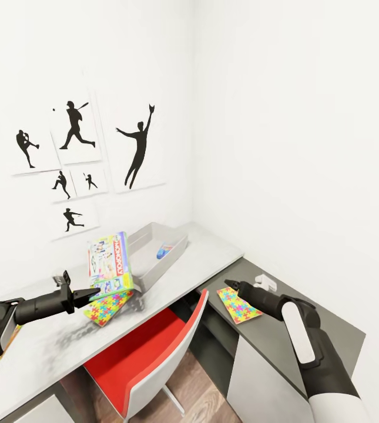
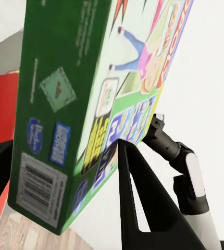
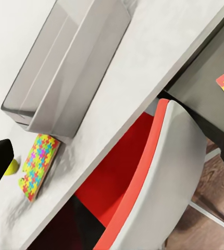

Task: Put all the toys in the child's room - the three board games (two on the bed and one on the table), the two jigsaw puzzles on the table, and the tennis ball on the table - inside the toy box on the table in the child's room.

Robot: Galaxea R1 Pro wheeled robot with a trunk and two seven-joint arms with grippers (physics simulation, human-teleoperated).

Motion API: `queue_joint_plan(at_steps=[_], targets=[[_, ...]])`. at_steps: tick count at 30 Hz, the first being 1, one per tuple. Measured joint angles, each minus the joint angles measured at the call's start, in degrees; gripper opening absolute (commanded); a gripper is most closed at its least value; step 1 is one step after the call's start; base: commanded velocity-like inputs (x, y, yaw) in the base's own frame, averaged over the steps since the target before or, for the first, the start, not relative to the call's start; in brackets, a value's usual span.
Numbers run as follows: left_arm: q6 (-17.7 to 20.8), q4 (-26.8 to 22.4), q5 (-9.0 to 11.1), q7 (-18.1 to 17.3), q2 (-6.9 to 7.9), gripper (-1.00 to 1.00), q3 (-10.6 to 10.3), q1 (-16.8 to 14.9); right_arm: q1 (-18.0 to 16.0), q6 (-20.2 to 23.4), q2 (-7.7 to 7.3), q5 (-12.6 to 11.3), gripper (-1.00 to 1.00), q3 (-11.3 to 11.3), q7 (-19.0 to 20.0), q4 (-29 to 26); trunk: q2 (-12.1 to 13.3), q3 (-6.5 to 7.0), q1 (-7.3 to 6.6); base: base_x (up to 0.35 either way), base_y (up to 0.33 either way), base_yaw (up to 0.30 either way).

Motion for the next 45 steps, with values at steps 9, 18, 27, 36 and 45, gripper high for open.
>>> queue_joint_plan(at_steps=[9, 18, 27, 36, 45], targets=[[0.00, -0.01, -0.05, 0.00, -0.10, -1.00, -0.19, 0.01, 0.03, -1.60, -0.05, 0.11, 1.00, -0.02, -0.11, 0.49, 0.00, 0.02, 0.00, 0.000, 0.000, 0.073], [-0.09, -0.01, 0.02, 0.00, -0.11, -1.00, 0.25, 0.01, 0.03, -2.28, -0.07, 0.22, 1.00, -0.02, 0.16, 0.58, 0.00, 0.15, 0.00, 0.000, 0.000, 0.220], [-0.12, 0.00, 0.09, 0.01, -0.01, -1.00, 0.37, 0.00, 0.04, -2.30, -0.12, 0.09, 1.00, -0.06, 0.20, 0.60, 0.00, 0.16, -0.01, 0.120, -0.076, 0.024], [-0.10, 0.00, 0.07, 0.00, 0.26, -1.00, 0.44, 0.00, 0.02, -2.31, -0.23, 0.09, 1.00, -0.07, 0.22, 0.31, 0.00, 0.17, -0.01, 0.101, -0.007, 0.001], [-0.14, 0.00, 0.06, 0.00, 0.41, -1.00, 0.51, 0.00, 0.03, -2.31, -0.25, 0.09, 1.00, -0.04, 0.18, 0.23, 0.00, 0.16, -0.01, 0.126, 0.000, 0.000]])
